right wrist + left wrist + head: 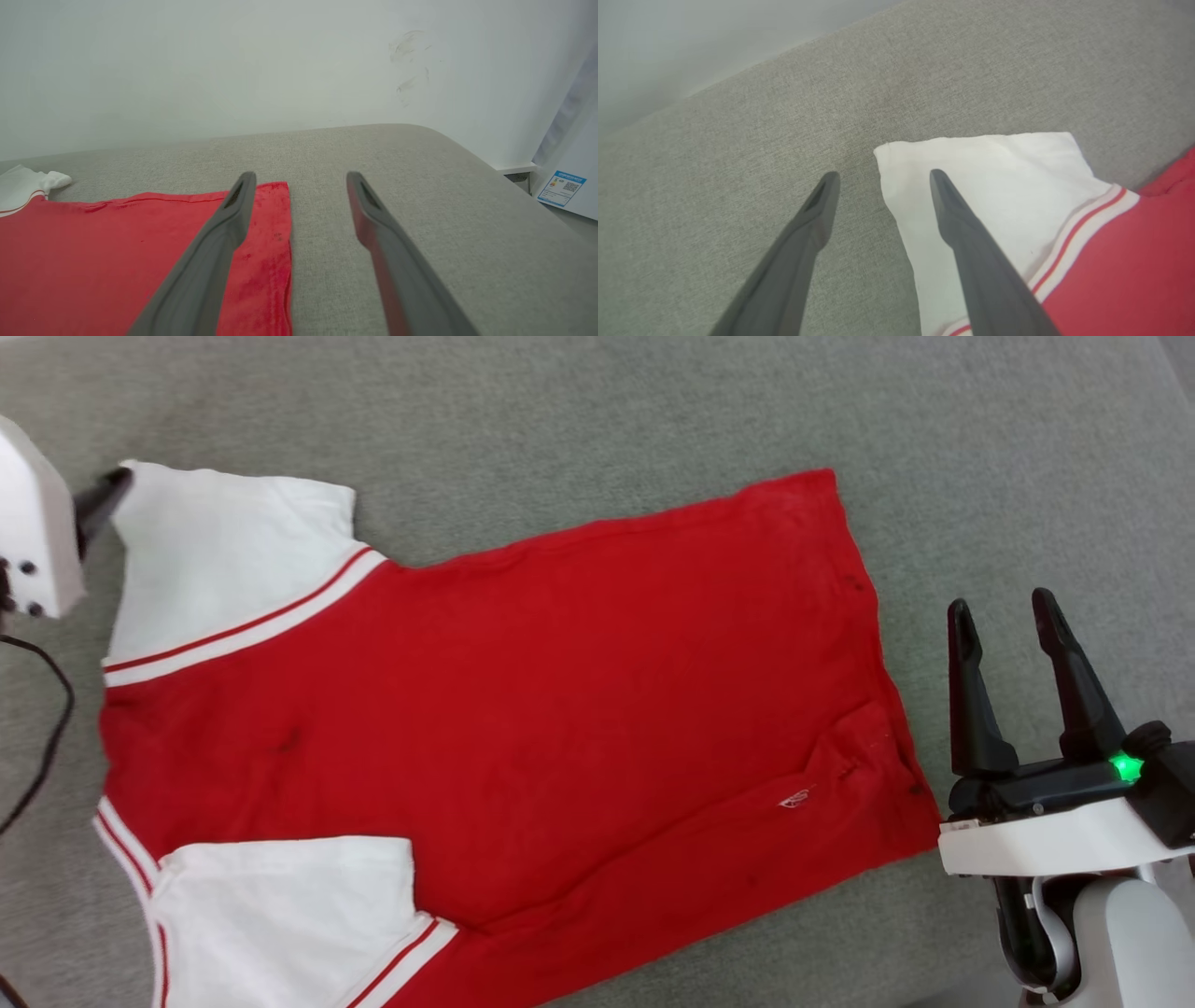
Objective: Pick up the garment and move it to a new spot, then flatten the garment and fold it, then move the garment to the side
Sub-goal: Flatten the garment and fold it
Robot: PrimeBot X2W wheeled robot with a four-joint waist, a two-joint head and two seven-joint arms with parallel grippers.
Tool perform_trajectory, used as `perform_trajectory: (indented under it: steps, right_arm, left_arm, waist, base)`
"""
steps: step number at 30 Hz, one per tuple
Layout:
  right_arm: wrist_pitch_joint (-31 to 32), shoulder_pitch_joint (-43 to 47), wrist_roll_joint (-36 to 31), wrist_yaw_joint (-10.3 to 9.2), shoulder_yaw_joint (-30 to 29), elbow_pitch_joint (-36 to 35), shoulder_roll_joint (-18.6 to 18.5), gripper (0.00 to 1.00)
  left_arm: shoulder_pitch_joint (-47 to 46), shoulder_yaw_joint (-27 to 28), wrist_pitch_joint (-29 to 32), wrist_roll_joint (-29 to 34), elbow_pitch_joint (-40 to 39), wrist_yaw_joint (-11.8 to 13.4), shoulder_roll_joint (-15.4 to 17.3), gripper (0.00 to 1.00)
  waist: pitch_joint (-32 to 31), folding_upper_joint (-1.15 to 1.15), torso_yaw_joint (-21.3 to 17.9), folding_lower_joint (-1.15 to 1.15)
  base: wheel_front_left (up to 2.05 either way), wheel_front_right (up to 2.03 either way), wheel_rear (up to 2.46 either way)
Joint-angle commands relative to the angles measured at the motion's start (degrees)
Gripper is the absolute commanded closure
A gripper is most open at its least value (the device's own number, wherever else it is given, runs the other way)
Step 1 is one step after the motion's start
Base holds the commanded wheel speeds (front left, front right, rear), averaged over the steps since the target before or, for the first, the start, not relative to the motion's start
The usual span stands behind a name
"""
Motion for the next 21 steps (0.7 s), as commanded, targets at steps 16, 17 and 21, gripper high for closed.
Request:
perform_trajectory:
  steps: [16,17,21]
  right_arm:
    - [-0.65,-2.52,0.83,-0.03,1.25,0.86,1.15,0.0]
    - [-0.64,-2.54,0.77,-0.03,1.19,0.85,1.16,0.0]
    - [-0.65,-2.51,0.44,-0.03,0.83,1.02,1.23,0.0]
  left_arm:
    - [-7.38,-5.61,9.43,-1.39,10.52,-0.01,1.45,0.0]
    - [-6.8,-6.47,10.36,-2.02,10.71,-0.02,1.25,0.0]
    - [-5.4,-8.6,11.81,-4.62,9.9,-0.08,0.87,1.0]
  waist:
    - [6.05,0.0,-3.74,-0.01]
    - [6.17,0.0,-3.73,-0.01]
    - [6.35,0.0,-3.44,-0.01]
  base:
    - [0.0,0.0,0.0]
    - [0.0,0.0,0.0]
    - [0.0,0.0,0.0]
